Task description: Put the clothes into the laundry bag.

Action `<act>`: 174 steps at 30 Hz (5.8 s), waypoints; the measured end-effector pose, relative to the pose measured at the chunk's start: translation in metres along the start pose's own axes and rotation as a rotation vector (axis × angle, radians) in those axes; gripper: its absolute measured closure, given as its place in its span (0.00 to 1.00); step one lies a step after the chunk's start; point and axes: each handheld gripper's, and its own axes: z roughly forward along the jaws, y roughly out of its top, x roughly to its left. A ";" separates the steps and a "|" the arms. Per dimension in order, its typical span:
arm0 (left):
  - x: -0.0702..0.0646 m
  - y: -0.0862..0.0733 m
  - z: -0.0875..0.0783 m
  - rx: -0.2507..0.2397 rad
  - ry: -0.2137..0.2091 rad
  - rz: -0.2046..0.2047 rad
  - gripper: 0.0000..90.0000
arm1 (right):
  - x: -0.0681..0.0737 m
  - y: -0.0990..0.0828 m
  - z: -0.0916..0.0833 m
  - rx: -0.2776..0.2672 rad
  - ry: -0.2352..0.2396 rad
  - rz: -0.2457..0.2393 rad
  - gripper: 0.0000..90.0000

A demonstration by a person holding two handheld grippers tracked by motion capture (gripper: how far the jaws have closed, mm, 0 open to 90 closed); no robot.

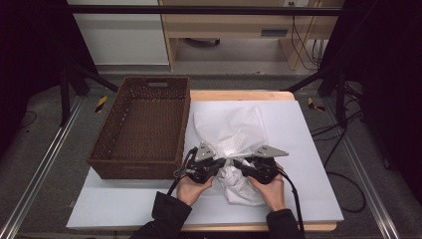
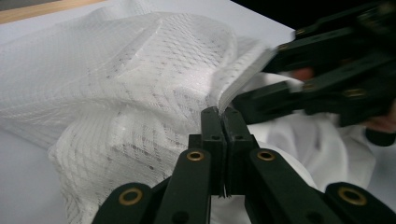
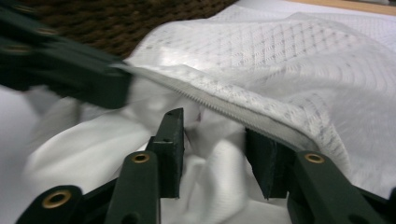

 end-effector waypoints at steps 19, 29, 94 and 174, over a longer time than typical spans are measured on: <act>-0.002 0.001 0.004 0.000 0.025 0.004 0.99 | 0.016 -0.032 -0.001 0.144 -0.083 -0.079 0.85; -0.009 0.025 -0.017 -0.068 -0.007 0.019 0.99 | 0.028 0.004 -0.004 0.009 -0.028 -0.043 0.92; 0.002 -0.005 -0.001 0.003 0.057 0.022 0.99 | -0.009 -0.025 -0.019 0.027 -0.123 -0.019 0.37; 0.005 -0.002 -0.005 -0.012 0.064 0.004 0.99 | 0.014 -0.019 0.039 0.124 -0.131 -0.014 0.58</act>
